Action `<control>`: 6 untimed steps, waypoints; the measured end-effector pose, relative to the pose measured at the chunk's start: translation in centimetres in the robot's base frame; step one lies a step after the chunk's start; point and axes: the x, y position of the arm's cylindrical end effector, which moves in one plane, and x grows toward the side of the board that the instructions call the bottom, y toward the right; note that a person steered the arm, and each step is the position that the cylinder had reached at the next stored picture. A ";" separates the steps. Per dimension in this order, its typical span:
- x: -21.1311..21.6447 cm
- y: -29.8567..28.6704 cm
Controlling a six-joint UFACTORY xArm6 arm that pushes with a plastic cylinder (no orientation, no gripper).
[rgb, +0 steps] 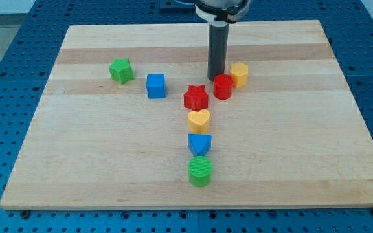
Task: Slide the hexagon slightly to the left
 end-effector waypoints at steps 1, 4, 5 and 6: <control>0.0 0.5; -6.8 7.3; -2.5 10.3; 7.3 10.2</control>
